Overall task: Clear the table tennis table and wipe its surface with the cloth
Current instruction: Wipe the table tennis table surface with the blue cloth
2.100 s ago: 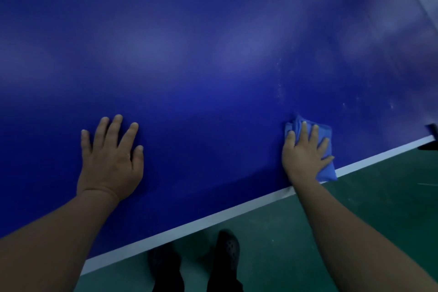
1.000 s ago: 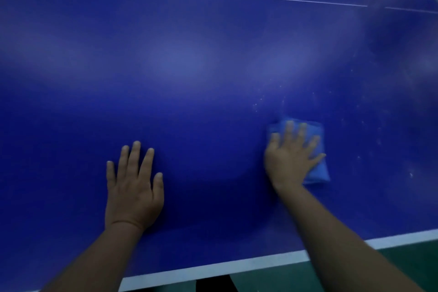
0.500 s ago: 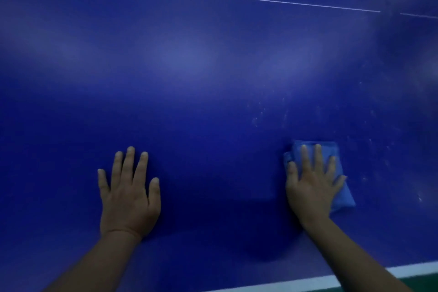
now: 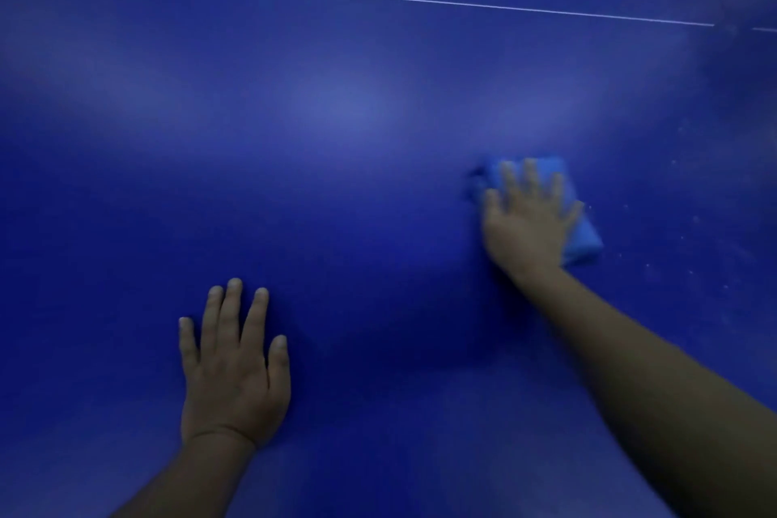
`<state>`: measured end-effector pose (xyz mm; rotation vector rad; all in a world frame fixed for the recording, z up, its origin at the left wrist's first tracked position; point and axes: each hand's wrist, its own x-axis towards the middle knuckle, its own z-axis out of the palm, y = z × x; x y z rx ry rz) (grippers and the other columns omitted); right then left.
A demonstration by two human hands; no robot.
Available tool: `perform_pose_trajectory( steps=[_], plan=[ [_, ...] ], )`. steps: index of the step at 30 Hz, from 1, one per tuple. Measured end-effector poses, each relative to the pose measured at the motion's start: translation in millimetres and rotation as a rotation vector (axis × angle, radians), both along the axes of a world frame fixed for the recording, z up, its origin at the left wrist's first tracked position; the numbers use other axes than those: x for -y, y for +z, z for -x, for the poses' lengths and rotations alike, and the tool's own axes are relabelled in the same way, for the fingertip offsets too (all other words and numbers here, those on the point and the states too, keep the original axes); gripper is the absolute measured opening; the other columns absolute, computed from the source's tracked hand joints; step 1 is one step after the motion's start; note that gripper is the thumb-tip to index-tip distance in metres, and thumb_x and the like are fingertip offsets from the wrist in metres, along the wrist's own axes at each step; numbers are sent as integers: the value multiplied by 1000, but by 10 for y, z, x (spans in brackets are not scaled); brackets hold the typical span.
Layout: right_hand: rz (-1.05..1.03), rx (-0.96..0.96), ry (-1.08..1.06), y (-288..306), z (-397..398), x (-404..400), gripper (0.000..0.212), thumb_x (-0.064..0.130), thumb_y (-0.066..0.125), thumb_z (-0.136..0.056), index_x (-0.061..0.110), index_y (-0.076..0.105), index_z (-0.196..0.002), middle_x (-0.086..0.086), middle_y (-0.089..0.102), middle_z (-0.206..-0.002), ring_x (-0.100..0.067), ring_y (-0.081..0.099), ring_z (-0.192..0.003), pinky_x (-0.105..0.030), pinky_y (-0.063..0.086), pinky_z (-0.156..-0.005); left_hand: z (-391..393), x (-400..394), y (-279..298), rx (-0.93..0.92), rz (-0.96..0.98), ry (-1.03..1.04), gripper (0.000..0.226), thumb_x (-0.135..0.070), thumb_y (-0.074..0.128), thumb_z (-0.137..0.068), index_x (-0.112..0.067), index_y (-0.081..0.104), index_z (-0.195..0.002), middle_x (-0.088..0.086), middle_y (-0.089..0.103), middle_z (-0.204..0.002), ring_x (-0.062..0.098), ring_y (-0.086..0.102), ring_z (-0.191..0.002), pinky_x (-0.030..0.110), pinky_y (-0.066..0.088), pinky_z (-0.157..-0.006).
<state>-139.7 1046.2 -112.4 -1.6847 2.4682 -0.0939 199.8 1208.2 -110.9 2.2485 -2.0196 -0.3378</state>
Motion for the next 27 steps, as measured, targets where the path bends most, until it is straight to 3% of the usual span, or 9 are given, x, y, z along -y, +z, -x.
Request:
perform_pose_trajectory(
  steps=[3,6,8,10,12,17,19,22,27],
  plan=[
    [-74,71,-273,158,627,-152,60,56,22,-100,37,18,-157,8,5,-167,-29,-2,-153,-66,-2,-117,3,10,2,8,-21,5,64,-45,27,-96,-12,37,-151,11,23,-162,24,8,-153,51,-4,-122],
    [-35,33,-279,114,220,-133,60,54,25,-100,36,21,-157,4,9,-167,-34,3,-153,-69,1,-115,9,-16,16,19,-31,2,66,-48,27,-96,-12,38,-150,11,24,-162,25,10,-152,52,0,-122],
    [28,6,24,55,-394,-180,60,54,28,-97,35,31,-154,2,20,-165,-37,12,-151,-70,3,-114,40,10,49,8,-25,26,67,-50,26,-95,-12,41,-148,11,27,-160,26,13,-151,54,5,-121],
    [18,12,483,-7,-875,-305,60,55,28,-95,36,39,-150,3,27,-163,-36,15,-151,-68,2,-115,108,127,124,-39,-9,100,68,-50,27,-92,-8,48,-141,14,34,-155,29,21,-147,57,10,-120],
    [4,34,629,-6,-759,-270,59,57,27,-95,38,41,-149,6,29,-162,-32,16,-152,-67,4,-117,216,350,208,-94,23,128,67,-49,29,-90,-6,51,-136,16,38,-151,31,26,-144,57,12,-120],
    [-38,15,-143,53,766,-120,60,58,25,-98,42,21,-156,12,9,-166,-27,4,-153,-65,1,-118,501,1174,194,-111,69,-9,66,-45,33,-91,-8,41,-146,12,24,-161,26,14,-150,49,0,-122],
    [-48,52,-275,114,1019,-263,59,56,26,-101,40,17,-157,12,4,-167,-25,-3,-153,-63,-2,-118,614,1522,158,-110,56,-16,66,-45,29,-95,-11,34,-151,8,15,-165,22,5,-153,47,-5,-123],
    [-56,36,-227,68,795,-416,59,56,27,-100,41,19,-156,12,5,-166,-25,-2,-153,-63,-1,-118,718,1847,93,-84,22,-9,62,-44,29,-101,-14,26,-155,5,8,-166,20,-3,-153,49,-7,-122],
    [79,-41,190,-57,-382,-173,59,54,35,-93,35,42,-148,3,31,-161,-36,20,-150,-68,8,-114,726,1890,42,-108,50,-6,68,-49,20,-97,-15,26,-155,5,12,-166,19,-4,-153,46,-11,-122]
  ],
)
